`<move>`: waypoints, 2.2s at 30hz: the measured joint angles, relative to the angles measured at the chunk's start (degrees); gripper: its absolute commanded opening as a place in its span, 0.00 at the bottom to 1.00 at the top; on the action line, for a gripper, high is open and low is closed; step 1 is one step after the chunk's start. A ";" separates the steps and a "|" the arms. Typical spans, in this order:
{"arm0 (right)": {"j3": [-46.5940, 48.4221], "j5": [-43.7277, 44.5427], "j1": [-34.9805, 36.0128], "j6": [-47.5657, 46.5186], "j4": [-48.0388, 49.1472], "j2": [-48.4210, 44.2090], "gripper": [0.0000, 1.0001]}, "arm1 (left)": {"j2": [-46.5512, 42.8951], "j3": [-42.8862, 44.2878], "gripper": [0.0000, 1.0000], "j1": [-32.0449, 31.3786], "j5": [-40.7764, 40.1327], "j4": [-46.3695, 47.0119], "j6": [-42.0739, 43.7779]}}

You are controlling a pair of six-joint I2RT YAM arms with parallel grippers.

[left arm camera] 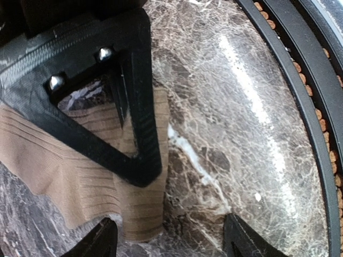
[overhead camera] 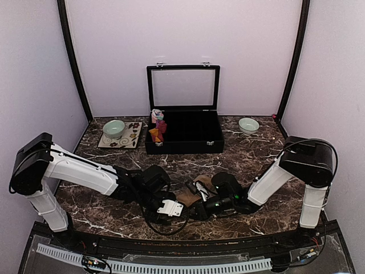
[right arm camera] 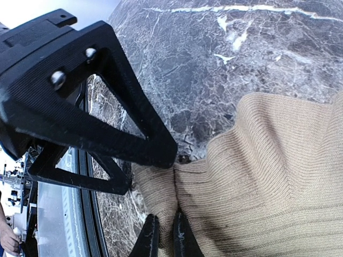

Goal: Roll the socks
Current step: Roll the sock at the center of the board.

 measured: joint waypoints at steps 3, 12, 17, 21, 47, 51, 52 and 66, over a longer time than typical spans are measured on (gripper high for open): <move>0.28 -0.17 0.00 0.00 -0.31 0.11 0.00 | 0.00 0.11 0.72 -0.33 -1.75 0.70 0.79; 0.90 -1.03 -0.17 0.07 -0.48 0.61 0.00 | -0.44 -0.17 0.61 -0.48 -4.50 2.08 2.69; 1.33 -1.81 -0.48 0.26 -1.20 0.70 0.00 | -0.44 -0.24 0.54 -0.83 -4.59 2.05 3.89; 2.08 -2.51 -0.76 0.24 -2.14 0.90 0.00 | -0.22 -0.11 0.55 -1.42 -4.55 1.95 4.20; 1.07 -2.78 -1.22 0.42 -2.97 -0.31 0.12 | 5.68 5.99 0.00 -2.16 -3.02 0.00 2.86; -0.57 -0.81 -1.22 -0.13 -4.07 -2.60 0.15 | 7.39 8.63 0.00 -1.55 -0.55 -1.95 1.97; -0.96 -0.09 -1.22 -0.39 -4.39 -3.34 0.37 | 7.89 9.31 0.00 -0.94 0.59 -2.38 1.73; -8.22 13.60 -1.44 -4.35 -9.99 -17.68 0.99 | 12.87 13.40 0.00 1.95 14.14 -5.35 2.75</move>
